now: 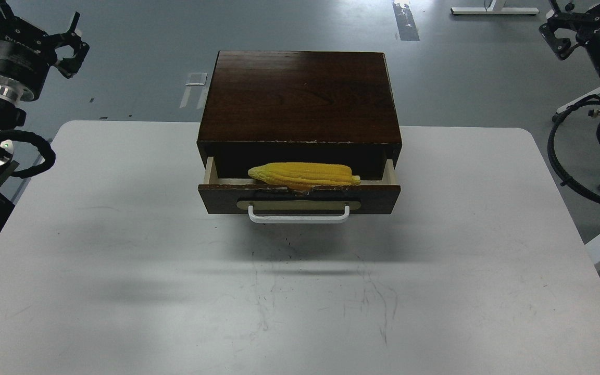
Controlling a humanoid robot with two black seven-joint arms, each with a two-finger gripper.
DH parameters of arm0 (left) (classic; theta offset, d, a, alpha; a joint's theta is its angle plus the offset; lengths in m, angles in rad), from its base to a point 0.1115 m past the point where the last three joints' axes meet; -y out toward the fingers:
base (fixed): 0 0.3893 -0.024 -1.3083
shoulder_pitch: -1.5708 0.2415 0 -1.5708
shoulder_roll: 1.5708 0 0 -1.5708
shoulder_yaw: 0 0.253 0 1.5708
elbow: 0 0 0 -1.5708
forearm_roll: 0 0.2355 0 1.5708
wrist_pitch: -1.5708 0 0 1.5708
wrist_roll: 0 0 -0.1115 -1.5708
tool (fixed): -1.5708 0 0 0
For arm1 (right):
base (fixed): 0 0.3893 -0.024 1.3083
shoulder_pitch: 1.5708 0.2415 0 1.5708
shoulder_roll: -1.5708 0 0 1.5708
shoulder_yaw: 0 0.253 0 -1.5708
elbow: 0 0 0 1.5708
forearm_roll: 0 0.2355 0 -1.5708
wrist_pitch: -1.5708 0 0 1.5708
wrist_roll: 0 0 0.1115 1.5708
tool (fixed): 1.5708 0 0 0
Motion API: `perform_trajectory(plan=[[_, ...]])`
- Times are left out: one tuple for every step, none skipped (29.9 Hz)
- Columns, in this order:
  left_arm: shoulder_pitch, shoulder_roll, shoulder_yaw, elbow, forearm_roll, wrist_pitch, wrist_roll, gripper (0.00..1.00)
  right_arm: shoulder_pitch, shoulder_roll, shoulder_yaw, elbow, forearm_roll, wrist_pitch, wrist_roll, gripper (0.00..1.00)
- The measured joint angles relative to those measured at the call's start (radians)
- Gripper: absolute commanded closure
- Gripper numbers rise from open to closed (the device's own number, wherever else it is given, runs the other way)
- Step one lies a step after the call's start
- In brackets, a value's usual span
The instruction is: Put corn in drawer with both arms
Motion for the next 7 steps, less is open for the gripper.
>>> perform_trajectory(plan=[[0.005, -0.002, -0.007, 0.0, 0.0, 0.0, 0.0, 0.02, -0.006, 0.001, -0.001, -0.001, -0.001, 0.002, 0.003, 0.0], [0.008, -0.003, -0.011, 0.0, 0.0, 0.0, 0.0, 0.02, -0.011, 0.003, -0.003, -0.001, -0.002, 0.003, 0.003, 0.0], [0.011, -0.006, -0.013, 0.0, 0.0, 0.0, 0.0, 0.02, -0.018, 0.006, -0.004, 0.0, -0.003, 0.006, 0.005, 0.0], [0.015, -0.01, -0.015, 0.0, 0.0, 0.0, 0.001, 0.02, -0.027, 0.011, -0.005, 0.002, -0.004, 0.009, 0.005, 0.0], [0.021, -0.014, -0.016, 0.0, 0.0, 0.0, 0.001, 0.02, -0.035, 0.016, -0.005, 0.004, -0.005, 0.012, 0.005, 0.0], [0.026, -0.018, -0.016, 0.0, 0.0, 0.0, 0.002, 0.02, -0.042, 0.019, -0.005, 0.006, -0.006, 0.014, 0.006, 0.0], [0.031, -0.019, -0.016, 0.001, 0.0, 0.0, 0.002, 0.02, -0.046, 0.021, -0.005, 0.006, -0.007, 0.016, 0.006, 0.0]])
